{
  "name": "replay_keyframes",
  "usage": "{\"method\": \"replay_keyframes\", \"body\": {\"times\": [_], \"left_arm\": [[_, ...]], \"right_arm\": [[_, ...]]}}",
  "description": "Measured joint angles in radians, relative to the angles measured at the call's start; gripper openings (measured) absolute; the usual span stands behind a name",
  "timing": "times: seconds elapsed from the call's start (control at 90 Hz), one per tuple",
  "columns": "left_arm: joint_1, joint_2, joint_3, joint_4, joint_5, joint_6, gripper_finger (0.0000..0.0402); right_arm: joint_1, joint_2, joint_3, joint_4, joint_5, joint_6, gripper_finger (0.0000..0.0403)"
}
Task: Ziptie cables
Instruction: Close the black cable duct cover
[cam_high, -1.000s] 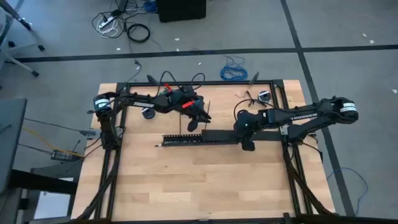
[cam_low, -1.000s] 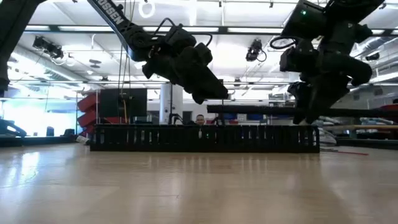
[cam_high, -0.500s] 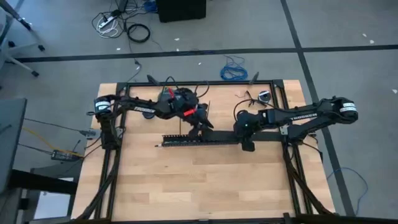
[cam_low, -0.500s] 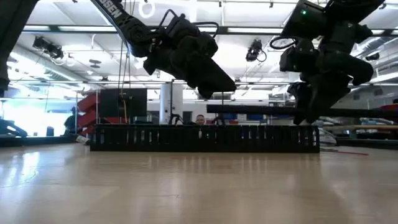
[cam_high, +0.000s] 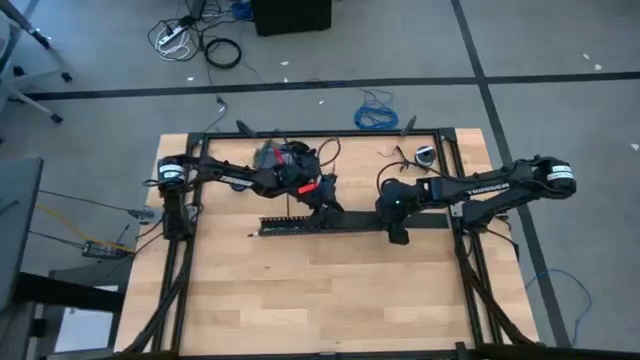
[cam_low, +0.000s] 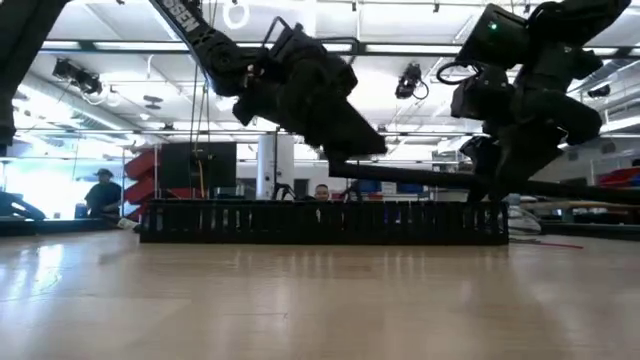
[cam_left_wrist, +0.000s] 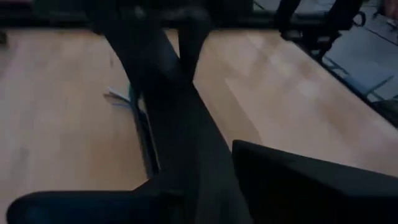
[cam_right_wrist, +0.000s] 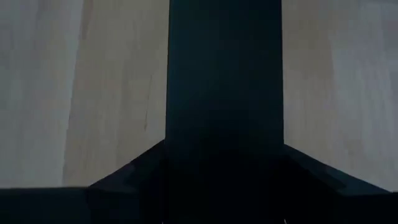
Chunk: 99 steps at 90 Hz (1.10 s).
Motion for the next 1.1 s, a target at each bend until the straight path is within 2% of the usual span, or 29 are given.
{"method": "replay_keyframes", "body": {"times": [0.5, 0.811, 1.1], "left_arm": [[0.0, 0.027, 0.005, 0.039, 0.0, -0.006, 0.0088], [0.0, 0.027, 0.005, 0.044, 0.0, -0.003, 0.0088], [0.003, 0.027, 0.004, 0.046, 0.0, -0.002, 0.0088]], "right_arm": [[-0.002, 0.003, 0.037, -0.064, 0.035, -0.033, 0.0229], [-0.01, 0.002, 0.038, -0.104, 0.009, 0.001, 0.0229], [-0.01, 0.002, 0.063, -0.064, 0.006, -0.004, 0.0229]]}}
